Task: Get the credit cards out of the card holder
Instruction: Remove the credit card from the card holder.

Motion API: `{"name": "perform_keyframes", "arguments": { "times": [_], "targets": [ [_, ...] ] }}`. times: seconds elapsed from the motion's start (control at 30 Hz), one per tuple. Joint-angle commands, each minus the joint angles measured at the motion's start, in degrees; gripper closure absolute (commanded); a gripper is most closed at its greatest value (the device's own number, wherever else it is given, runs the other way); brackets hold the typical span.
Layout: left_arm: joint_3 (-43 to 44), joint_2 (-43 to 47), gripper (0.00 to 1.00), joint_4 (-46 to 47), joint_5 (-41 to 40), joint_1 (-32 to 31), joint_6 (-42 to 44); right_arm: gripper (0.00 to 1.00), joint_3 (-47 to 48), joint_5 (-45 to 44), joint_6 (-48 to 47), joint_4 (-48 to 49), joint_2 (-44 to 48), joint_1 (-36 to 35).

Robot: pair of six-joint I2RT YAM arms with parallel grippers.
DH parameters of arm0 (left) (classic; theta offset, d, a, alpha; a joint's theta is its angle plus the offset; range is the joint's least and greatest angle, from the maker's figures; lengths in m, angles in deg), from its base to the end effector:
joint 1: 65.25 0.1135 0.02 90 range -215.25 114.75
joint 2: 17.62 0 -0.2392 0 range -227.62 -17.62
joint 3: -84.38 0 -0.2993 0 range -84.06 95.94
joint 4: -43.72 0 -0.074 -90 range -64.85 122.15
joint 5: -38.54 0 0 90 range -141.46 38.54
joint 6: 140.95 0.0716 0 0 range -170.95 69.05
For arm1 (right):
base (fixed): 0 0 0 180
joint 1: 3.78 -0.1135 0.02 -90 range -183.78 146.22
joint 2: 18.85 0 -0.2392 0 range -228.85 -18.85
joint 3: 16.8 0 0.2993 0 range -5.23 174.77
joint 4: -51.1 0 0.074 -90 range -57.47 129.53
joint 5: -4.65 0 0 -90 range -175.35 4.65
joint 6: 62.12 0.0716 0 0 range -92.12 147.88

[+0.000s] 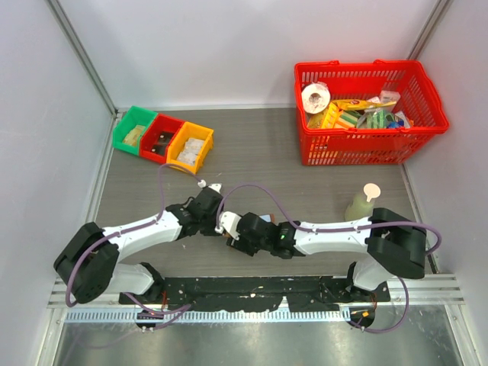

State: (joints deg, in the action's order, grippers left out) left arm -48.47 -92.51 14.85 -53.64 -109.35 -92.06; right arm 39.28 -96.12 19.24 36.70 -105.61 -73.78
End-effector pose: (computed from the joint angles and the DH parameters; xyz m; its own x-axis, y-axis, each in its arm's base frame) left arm 0.2192 -0.2087 0.0836 -0.8991 -0.0436 -0.4355 0.1184 0.9337 -0.3379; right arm 0.1377 0.3392 0.0974 -0.1075 -0.7269 -0.6782 -0.9044 0.3548 -0.2369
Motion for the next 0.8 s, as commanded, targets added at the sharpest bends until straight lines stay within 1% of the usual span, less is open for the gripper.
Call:
{"name": "perform_keyframes", "arguments": {
  "times": [0.0,0.27,0.33,0.4,0.5,0.53,0.57,0.67,0.77],
  "targets": [
    [1.1,0.0,1.00,1.5,-0.5,-0.2,1.0,0.46,0.7,1.4,-0.6,5.3,-2.6,-0.9],
    [0.6,-0.2,1.00,2.3,1.0,-0.2,0.7,0.47,0.3,0.7,-0.4,7.6,-6.0,-1.0],
    [0.5,-0.3,1.00,2.3,1.5,-0.2,0.8,0.48,0.0,0.3,-0.1,8.4,-6.1,-1.0],
    [0.4,-0.3,1.00,2.4,1.9,-0.2,0.8,0.53,-0.5,0.0,0.2,9.0,-6.0,-0.9],
    [0.2,0.2,1.00,2.1,1.9,-0.2,1.5,0.66,-0.7,0.0,0.9,9.2,-5.5,-0.9],
    [0.0,0.2,1.00,2.1,1.9,-0.2,1.8,0.69,-0.7,0.1,0.9,9.2,-5.4,-0.8],
    [-0.1,0.3,1.00,2.0,1.9,-0.2,2.2,0.74,-0.7,0.5,1.3,9.4,-5.2,-0.7],
    [-0.3,-0.1,1.00,1.9,3.8,-0.3,3.2,0.78,-1.2,2.4,2.3,10.4,-4.3,-0.1],
    [-0.3,-0.3,1.00,1.4,4.4,-0.3,3.7,0.88,-1.4,3.3,3.5,10.9,-3.6,0.7]
  ]
}}
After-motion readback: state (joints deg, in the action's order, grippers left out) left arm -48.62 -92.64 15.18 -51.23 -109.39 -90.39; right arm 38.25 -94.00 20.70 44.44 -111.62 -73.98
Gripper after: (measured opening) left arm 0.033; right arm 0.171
